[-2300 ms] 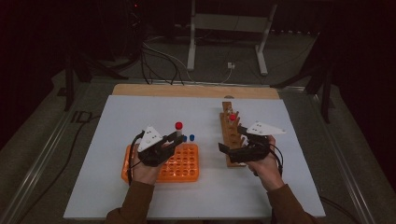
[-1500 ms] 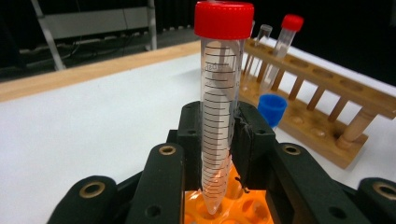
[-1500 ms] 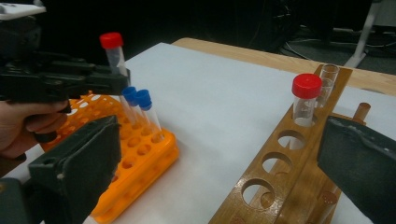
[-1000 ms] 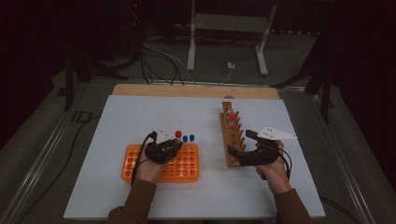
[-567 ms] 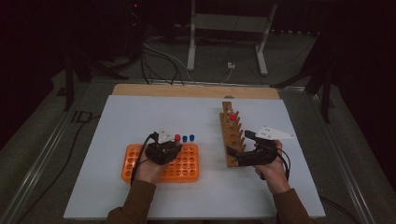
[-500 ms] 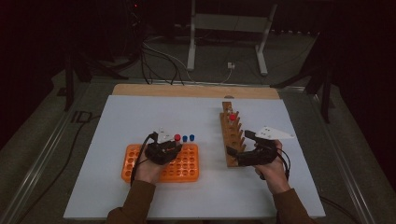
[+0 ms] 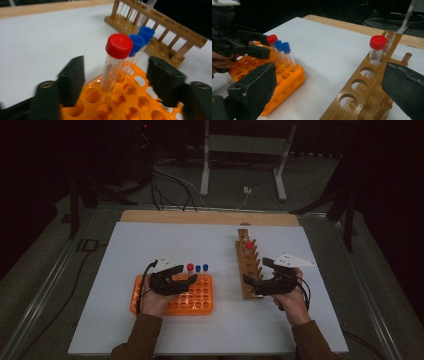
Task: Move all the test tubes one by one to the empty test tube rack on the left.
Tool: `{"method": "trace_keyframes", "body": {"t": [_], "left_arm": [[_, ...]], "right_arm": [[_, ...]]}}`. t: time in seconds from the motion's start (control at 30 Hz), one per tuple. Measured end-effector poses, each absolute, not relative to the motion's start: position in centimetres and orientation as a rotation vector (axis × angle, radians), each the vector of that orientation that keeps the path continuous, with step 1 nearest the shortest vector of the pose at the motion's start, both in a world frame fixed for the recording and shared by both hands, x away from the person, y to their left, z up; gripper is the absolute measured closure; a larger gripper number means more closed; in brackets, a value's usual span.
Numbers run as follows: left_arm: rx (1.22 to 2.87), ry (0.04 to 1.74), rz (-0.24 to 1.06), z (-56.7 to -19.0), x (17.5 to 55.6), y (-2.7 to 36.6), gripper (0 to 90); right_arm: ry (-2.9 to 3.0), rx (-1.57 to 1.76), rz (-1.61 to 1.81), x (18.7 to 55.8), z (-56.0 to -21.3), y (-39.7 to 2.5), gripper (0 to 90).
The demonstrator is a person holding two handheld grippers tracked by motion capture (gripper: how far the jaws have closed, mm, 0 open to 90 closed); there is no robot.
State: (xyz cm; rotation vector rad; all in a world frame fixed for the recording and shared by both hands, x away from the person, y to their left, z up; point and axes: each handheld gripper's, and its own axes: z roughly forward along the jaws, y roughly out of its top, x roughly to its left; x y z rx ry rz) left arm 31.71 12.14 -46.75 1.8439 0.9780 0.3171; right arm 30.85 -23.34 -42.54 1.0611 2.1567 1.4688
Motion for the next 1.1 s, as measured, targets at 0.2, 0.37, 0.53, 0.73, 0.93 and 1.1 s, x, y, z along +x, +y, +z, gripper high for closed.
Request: {"method": "trace_keyframes", "body": {"t": [0.2,0.37,0.53,0.73,0.93,1.1], "left_arm": [[1.796,0.948,0.314,-46.3,31.4,12.5,16.6],[1.769,0.943,0.341,-46.0,31.2,12.5,7.9],[1.773,0.951,0.363,-45.8,31.2,12.5,0.6],[1.773,0.941,0.388,-45.7,31.1,12.4,0.6],[1.734,0.959,0.411,-45.5,31.0,12.8,0.6],[1.716,0.971,0.41,-45.4,31.0,13.0,0.6]], "right_arm": [[2.146,1.057,1.438,31.5,-42.0,-23.2,0.1],[2.138,1.065,1.412,32.4,-41.9,-22.8,0.1],[2.13,1.072,1.384,33.6,-41.9,-22.6,0.1],[2.067,1.109,1.311,35.0,-42.5,-22.6,5.0],[2.073,1.158,1.224,36.6,-43.7,-22.4,12.7],[2.101,1.173,1.169,37.7,-44.8,-22.0,37.2]]}}
